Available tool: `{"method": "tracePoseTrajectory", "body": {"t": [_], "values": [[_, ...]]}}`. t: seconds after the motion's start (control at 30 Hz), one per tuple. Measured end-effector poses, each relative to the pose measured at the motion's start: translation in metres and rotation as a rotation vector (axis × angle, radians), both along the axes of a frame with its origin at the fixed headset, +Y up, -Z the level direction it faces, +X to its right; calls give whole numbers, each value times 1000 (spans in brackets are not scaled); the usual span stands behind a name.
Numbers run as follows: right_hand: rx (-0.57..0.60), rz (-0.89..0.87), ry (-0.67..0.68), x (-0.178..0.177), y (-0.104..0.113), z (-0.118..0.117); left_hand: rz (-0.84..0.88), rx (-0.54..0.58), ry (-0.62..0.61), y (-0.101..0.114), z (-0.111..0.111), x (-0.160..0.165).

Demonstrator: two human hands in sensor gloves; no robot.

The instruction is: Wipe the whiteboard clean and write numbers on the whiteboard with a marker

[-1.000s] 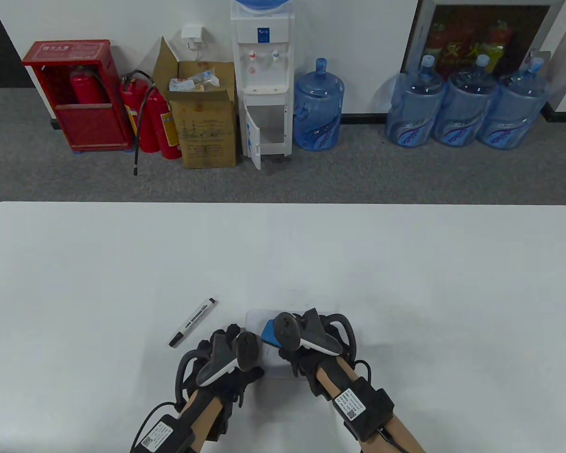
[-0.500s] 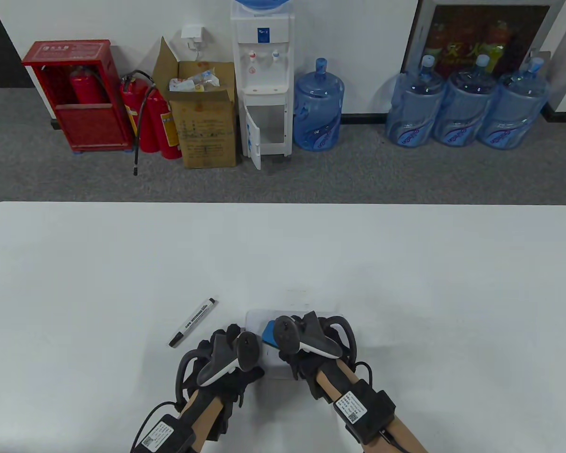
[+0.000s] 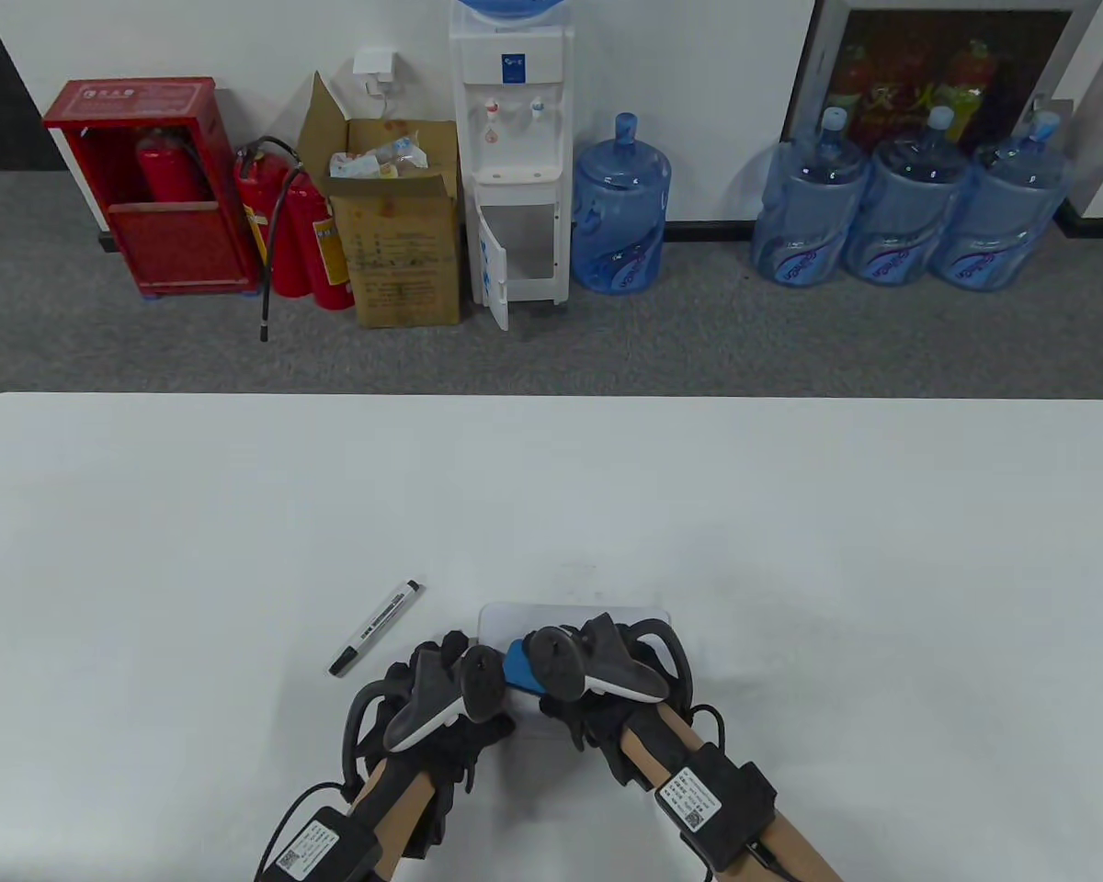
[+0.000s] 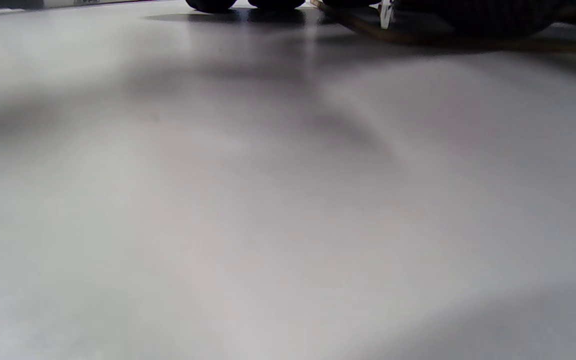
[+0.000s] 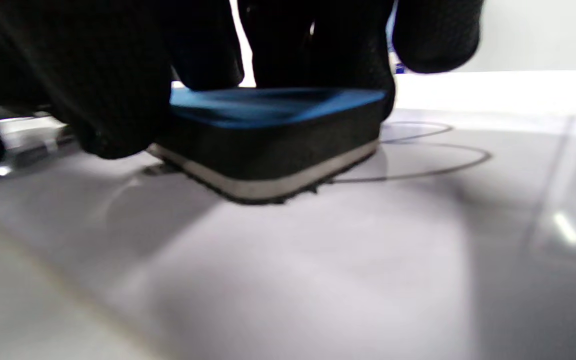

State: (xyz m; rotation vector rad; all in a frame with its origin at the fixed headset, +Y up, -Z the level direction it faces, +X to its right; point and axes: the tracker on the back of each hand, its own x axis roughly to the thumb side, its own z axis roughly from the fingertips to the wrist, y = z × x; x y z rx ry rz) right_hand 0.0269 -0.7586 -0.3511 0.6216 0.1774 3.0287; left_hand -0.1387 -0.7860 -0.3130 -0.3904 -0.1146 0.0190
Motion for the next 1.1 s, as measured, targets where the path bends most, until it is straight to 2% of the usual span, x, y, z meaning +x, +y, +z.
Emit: {"method": "tracePoseTrajectory", "body": {"t": [0.2, 0.37, 0.5, 0.6, 0.73, 0.87, 1.0, 1.1], "values": [[9, 13, -164, 20, 0, -18, 2, 3, 0, 0, 0, 0], [-1, 0, -275, 40, 0, -23, 8, 7, 2, 0, 0, 0], [25, 19, -251, 37, -1, -19, 2, 8, 0, 0, 0, 1], [26, 46, -172, 27, 0, -11, 1, 8, -1, 0, 0, 0], [35, 46, -1, 8, -1, 12, 0, 9, -3, 1, -1, 1], [44, 55, 83, 3, -1, 30, -1, 10, -3, 0, -1, 1], [-5, 2, 65, 15, -1, 25, 1, 6, -2, 0, -1, 1], [8, 17, -47, 32, -1, 11, 5, 0, 0, 0, -1, 1]]}}
